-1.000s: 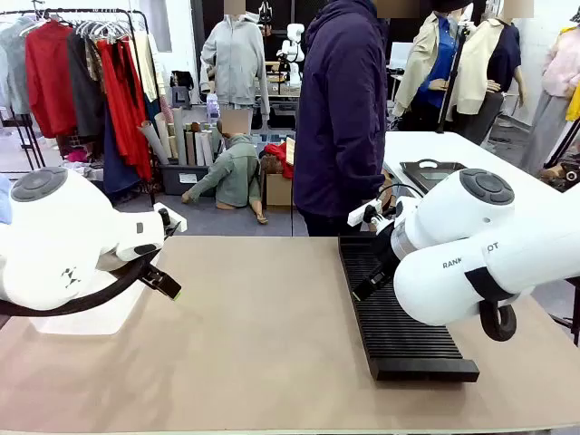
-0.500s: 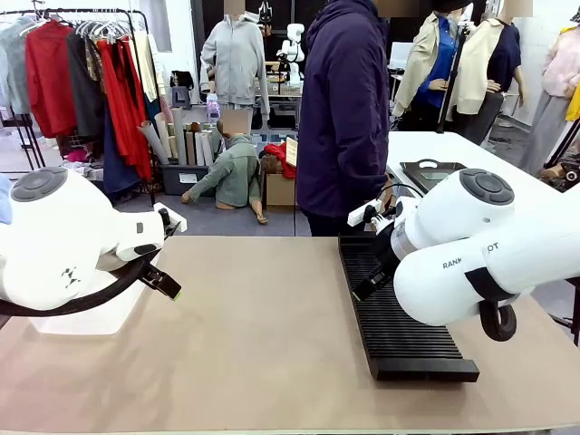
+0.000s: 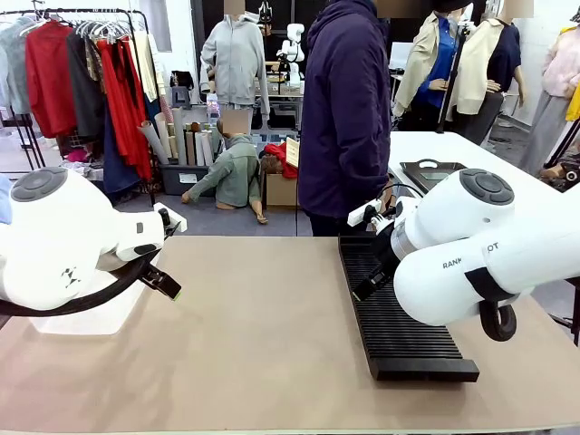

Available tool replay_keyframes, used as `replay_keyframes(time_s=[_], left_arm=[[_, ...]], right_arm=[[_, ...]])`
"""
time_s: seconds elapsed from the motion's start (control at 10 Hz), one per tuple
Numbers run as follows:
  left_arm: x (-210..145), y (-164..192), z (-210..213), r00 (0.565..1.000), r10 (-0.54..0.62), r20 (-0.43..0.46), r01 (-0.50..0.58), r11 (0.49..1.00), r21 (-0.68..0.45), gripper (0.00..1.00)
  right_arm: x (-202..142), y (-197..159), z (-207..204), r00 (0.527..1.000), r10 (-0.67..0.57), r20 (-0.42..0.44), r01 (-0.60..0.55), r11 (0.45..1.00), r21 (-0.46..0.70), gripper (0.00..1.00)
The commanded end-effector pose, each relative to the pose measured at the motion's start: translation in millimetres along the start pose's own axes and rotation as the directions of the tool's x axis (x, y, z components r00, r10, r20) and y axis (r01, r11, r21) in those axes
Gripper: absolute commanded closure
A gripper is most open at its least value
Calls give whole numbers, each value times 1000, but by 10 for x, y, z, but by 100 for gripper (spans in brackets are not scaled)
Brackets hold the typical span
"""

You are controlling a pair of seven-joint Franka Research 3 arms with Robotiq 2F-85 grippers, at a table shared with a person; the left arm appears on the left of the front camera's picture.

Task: Sort PCBs into racks and boxes based on the side picked up.
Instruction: Pick up the Blank PCB handed by the Human.

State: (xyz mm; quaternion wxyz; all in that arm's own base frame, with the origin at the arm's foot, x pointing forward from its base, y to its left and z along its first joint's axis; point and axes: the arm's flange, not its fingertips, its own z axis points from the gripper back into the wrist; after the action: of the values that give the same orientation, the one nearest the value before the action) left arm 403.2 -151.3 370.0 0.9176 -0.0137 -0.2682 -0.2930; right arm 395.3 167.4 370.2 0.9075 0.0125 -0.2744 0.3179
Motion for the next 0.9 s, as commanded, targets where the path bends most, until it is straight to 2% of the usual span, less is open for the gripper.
replay_keyframes(time_s=[0.0, 0.2, 0.5, 0.8], left_arm=[[0, 0, 1, 1000, 0, 0, 0, 1000, 0, 0], [0, 0, 0, 1000, 0, 0, 0, 1000, 0, 0], [185, 85, 271, 998, 57, -21, -58, 998, -26, 0], [336, 141, 645, 994, 78, -78, -81, 996, -36, 0]], right_arm=[[0, -1, 1, 1000, 0, 0, 0, 1000, 0, 0], [0, 0, 0, 1000, 0, 0, 0, 1000, 0, 0], [65, -188, 347, 1000, -24, 8, 24, 999, 26, 0], [122, -399, 724, 1000, -28, -12, 28, 998, 53, 0]])
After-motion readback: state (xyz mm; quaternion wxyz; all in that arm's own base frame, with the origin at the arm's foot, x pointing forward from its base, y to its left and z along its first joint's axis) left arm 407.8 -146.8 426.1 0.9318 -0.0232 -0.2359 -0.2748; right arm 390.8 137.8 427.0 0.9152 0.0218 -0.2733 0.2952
